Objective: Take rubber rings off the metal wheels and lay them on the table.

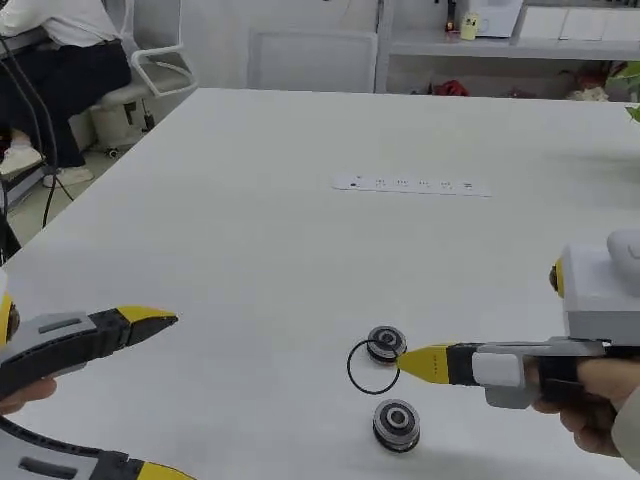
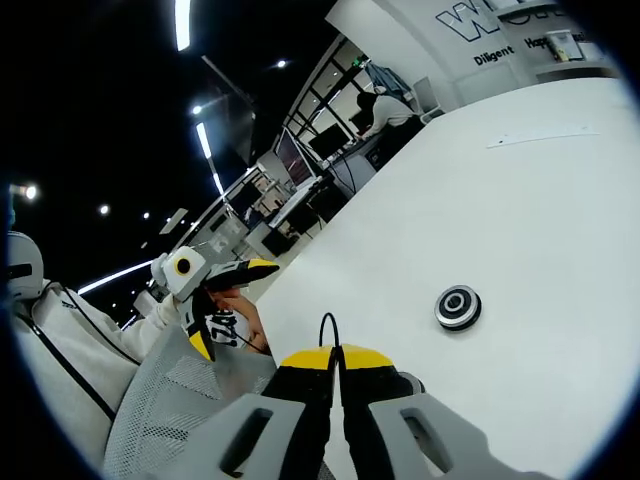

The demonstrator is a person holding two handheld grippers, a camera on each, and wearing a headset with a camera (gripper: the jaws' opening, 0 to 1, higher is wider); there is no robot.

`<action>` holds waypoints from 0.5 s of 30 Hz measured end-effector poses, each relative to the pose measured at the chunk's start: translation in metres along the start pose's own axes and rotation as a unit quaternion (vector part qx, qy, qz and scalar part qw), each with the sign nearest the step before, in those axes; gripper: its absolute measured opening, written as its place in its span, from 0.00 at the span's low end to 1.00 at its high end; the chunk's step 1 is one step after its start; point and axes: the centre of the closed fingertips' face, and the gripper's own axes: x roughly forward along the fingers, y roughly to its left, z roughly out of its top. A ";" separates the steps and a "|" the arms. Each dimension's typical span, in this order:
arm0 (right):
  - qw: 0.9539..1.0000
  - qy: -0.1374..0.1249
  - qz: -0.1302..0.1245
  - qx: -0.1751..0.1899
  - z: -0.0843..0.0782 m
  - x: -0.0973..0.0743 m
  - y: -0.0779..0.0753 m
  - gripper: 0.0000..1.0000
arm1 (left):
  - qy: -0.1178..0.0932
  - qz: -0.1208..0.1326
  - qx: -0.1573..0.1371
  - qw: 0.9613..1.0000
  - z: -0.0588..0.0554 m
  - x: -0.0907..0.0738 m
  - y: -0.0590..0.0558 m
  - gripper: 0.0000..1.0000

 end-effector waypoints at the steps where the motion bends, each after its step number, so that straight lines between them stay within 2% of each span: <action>1: 1.000 0.002 0.001 0.001 0.000 0.002 0.001 0.00 | 0.000 0.000 -0.001 1.000 -0.001 0.000 -0.001 1.00; 9: 0.999 0.033 0.003 -0.015 -0.008 0.019 0.005 0.00 | 0.002 0.003 -0.009 1.000 -0.007 -0.001 -0.003 1.00; 15: 0.998 0.061 -0.002 -0.026 -0.019 0.028 -0.001 0.00 | 0.001 0.000 -0.011 1.000 -0.008 -0.002 -0.004 1.00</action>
